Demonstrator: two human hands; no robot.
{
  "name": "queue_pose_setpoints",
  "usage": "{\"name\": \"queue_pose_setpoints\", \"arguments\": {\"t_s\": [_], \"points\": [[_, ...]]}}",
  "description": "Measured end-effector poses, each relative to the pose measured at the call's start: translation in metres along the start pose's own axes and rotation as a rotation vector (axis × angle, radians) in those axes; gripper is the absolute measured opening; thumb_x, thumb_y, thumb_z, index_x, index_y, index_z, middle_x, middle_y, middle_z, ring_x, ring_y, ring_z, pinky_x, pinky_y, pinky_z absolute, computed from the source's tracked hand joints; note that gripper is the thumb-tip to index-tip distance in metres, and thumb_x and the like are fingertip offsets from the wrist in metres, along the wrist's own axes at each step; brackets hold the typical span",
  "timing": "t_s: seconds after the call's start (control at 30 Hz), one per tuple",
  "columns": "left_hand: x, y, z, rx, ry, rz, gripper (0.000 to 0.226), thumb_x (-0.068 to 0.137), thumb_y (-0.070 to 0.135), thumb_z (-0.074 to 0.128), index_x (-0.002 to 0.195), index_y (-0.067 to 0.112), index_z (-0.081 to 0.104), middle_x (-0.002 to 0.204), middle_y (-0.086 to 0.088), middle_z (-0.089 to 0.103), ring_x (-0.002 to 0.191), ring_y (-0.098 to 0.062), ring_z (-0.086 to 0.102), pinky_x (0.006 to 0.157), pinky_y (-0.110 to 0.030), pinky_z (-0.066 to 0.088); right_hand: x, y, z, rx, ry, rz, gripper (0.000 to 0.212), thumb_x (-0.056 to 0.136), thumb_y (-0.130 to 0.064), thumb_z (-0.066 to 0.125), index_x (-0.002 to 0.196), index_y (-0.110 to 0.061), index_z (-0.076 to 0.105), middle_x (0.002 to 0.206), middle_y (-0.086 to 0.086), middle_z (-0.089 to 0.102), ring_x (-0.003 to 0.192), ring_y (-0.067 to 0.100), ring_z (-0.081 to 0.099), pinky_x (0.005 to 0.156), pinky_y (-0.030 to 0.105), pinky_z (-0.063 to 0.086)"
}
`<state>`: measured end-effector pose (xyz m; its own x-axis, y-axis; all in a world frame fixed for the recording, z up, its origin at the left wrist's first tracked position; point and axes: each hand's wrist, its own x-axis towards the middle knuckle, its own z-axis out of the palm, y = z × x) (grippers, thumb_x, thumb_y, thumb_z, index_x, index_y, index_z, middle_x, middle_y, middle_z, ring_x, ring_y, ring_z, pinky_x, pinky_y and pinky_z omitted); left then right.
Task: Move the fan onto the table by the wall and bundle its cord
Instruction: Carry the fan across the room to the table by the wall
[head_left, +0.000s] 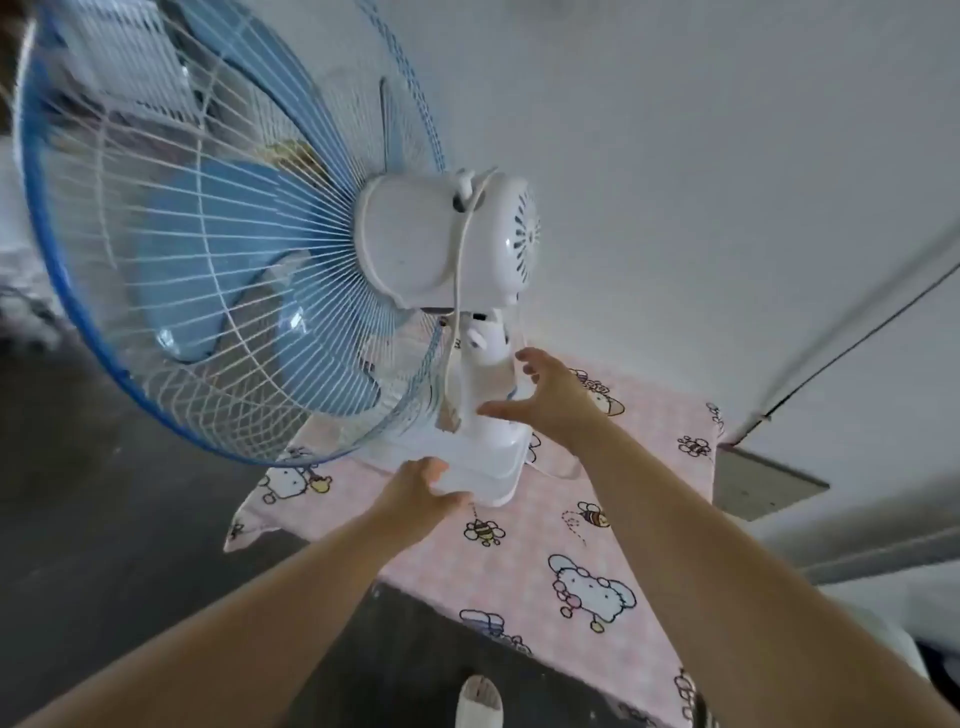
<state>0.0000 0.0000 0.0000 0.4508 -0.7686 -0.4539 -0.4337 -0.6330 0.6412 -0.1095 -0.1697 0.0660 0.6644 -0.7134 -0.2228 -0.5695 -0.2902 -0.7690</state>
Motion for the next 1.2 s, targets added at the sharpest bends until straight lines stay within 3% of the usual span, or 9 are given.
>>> {"name": "queue_pose_setpoints", "arguments": {"t_s": [0.1, 0.2, 0.27, 0.47, 0.67, 0.8, 1.0, 1.07, 1.2], "points": [[0.006, -0.006, 0.003, -0.128, 0.008, -0.163, 0.052, 0.086, 0.037, 0.063, 0.129, 0.009, 0.053, 0.128, -0.008, 0.06, 0.104, -0.017, 0.055, 0.082, -0.027, 0.044, 0.017, 0.003, 0.005, 0.022, 0.004, -0.048, 0.086, 0.053, -0.052, 0.086, 0.124, -0.018, 0.052, 0.12, 0.003, 0.06, 0.11, 0.02, 0.057, 0.094, 0.041, 0.049], [0.014, -0.008, 0.006, -0.281, -0.014, -0.334, 0.042, 0.088, 0.037, 0.059, 0.122, 0.012, 0.057, 0.119, -0.008, 0.063, 0.098, -0.018, 0.055, 0.083, -0.03, 0.046, 0.032, 0.008, 0.009, 0.15, -0.043, -0.083, 0.072, 0.048, -0.048, 0.088, 0.109, -0.035, 0.053, 0.095, -0.019, 0.062, 0.086, -0.007, 0.058, 0.069, 0.013, 0.049], [0.019, -0.006, 0.007, -0.441, -0.011, -0.452, 0.041, 0.089, 0.036, 0.059, 0.121, 0.01, 0.056, 0.113, -0.009, 0.061, 0.098, -0.02, 0.055, 0.083, -0.031, 0.046, 0.04, 0.008, 0.008, 0.234, -0.071, -0.092, 0.073, 0.045, -0.046, 0.089, 0.108, -0.043, 0.052, 0.091, -0.025, 0.063, 0.081, -0.015, 0.058, 0.06, 0.002, 0.044], [0.033, -0.009, 0.018, -0.842, 0.048, -0.689, 0.039, 0.086, 0.029, 0.065, 0.115, 0.006, 0.056, 0.115, -0.011, 0.062, 0.105, -0.023, 0.06, 0.087, -0.034, 0.047, 0.06, 0.012, 0.013, 0.397, -0.195, -0.101, 0.07, 0.044, -0.036, 0.093, 0.104, -0.044, 0.058, 0.096, -0.019, 0.071, 0.087, -0.003, 0.066, 0.063, 0.012, 0.053], [0.045, -0.007, 0.024, -1.024, 0.085, -0.747, 0.039, 0.086, 0.029, 0.065, 0.111, 0.001, 0.057, 0.111, -0.014, 0.063, 0.101, -0.025, 0.061, 0.085, -0.034, 0.048, 0.067, 0.018, 0.024, 0.551, -0.176, -0.104, 0.061, 0.048, -0.019, 0.088, 0.104, -0.026, 0.065, 0.099, 0.001, 0.074, 0.094, 0.023, 0.07, 0.081, 0.042, 0.058], [0.053, -0.005, 0.024, -1.096, 0.161, -0.768, 0.031, 0.084, 0.033, 0.066, 0.096, 0.005, 0.059, 0.104, -0.014, 0.068, 0.098, -0.026, 0.065, 0.077, -0.033, 0.052, 0.068, 0.013, 0.029, 0.632, -0.166, -0.085, 0.052, 0.048, -0.008, 0.084, 0.094, -0.025, 0.067, 0.09, 0.0, 0.073, 0.09, 0.027, 0.069, 0.078, 0.045, 0.058], [0.055, -0.001, 0.013, -1.248, 0.24, -0.754, 0.03, 0.078, 0.037, 0.072, 0.084, 0.012, 0.057, 0.086, -0.009, 0.068, 0.078, -0.023, 0.065, 0.058, -0.032, 0.054, 0.065, -0.012, 0.034, 0.692, -0.158, -0.087, 0.055, 0.048, -0.004, 0.08, 0.1, -0.01, 0.064, 0.095, 0.018, 0.069, 0.095, 0.043, 0.064, 0.083, 0.055, 0.055], [0.052, -0.001, 0.002, -1.293, 0.243, -0.756, 0.031, 0.077, 0.036, 0.074, 0.085, 0.01, 0.059, 0.083, -0.01, 0.069, 0.075, -0.025, 0.066, 0.062, -0.035, 0.056, 0.064, -0.025, 0.036, 0.678, -0.178, -0.102, 0.055, 0.048, -0.004, 0.079, 0.101, -0.007, 0.064, 0.096, 0.02, 0.069, 0.093, 0.043, 0.065, 0.081, 0.054, 0.056], [0.045, -0.006, -0.02, -1.398, 0.284, -0.747, 0.027, 0.076, 0.027, 0.077, 0.09, 0.008, 0.063, 0.085, -0.012, 0.072, 0.081, -0.029, 0.068, 0.076, -0.047, 0.058, 0.063, -0.056, 0.041, 0.663, -0.2, -0.154, 0.05, 0.051, -0.003, 0.079, 0.098, -0.007, 0.065, 0.075, 0.0, 0.069, 0.07, 0.015, 0.066, 0.06, 0.029, 0.058]]}}
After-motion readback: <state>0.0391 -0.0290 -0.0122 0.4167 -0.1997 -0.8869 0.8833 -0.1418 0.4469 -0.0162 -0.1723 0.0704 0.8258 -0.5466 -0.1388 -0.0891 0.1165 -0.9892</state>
